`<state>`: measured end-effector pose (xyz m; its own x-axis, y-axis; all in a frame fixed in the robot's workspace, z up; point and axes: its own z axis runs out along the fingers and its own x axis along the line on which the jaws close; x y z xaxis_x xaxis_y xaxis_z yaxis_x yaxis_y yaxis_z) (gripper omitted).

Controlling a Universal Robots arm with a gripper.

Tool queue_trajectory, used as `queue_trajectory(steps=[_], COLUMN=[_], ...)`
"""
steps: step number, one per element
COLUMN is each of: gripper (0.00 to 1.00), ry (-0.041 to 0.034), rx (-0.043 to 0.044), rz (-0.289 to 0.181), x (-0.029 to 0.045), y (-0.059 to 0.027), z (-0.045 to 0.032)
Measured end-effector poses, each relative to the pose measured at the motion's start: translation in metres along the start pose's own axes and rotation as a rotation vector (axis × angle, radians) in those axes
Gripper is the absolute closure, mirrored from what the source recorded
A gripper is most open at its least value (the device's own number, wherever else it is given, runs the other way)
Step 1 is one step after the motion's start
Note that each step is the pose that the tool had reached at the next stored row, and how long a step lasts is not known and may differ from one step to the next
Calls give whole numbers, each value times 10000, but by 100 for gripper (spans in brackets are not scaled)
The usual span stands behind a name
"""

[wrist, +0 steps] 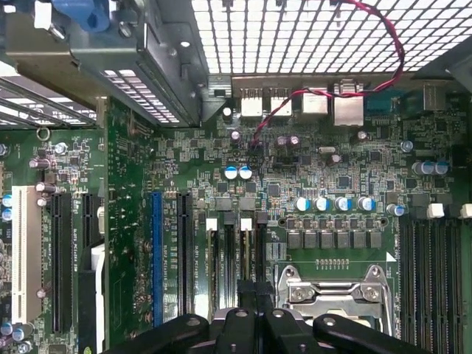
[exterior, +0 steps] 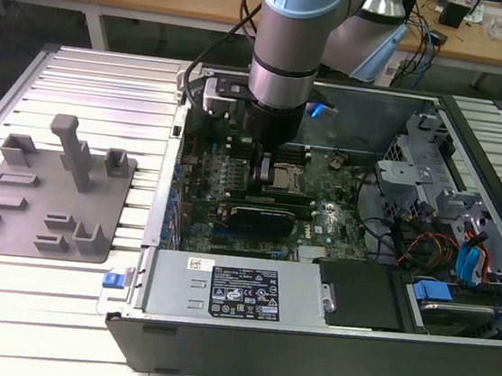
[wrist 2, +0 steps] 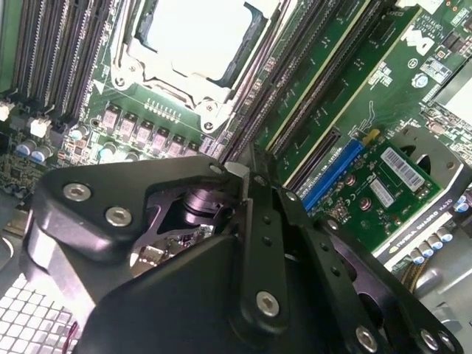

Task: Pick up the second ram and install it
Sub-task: 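Press down the second ram until it locks into place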

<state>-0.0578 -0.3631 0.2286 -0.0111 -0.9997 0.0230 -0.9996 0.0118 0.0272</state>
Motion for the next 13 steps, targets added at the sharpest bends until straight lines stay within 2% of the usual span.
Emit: queue_trajectory(steps=[3,4,6,10,13], gripper=[92,92,92,92,92], ry=[-1,-2,-2,2,-1], rx=[0,1,1,-1,0], rz=[0,0,0,0,1], x=[0,1,3,3,2], y=[0,1,4,-26,-97], z=[-3,-69,-145,-149,-149])
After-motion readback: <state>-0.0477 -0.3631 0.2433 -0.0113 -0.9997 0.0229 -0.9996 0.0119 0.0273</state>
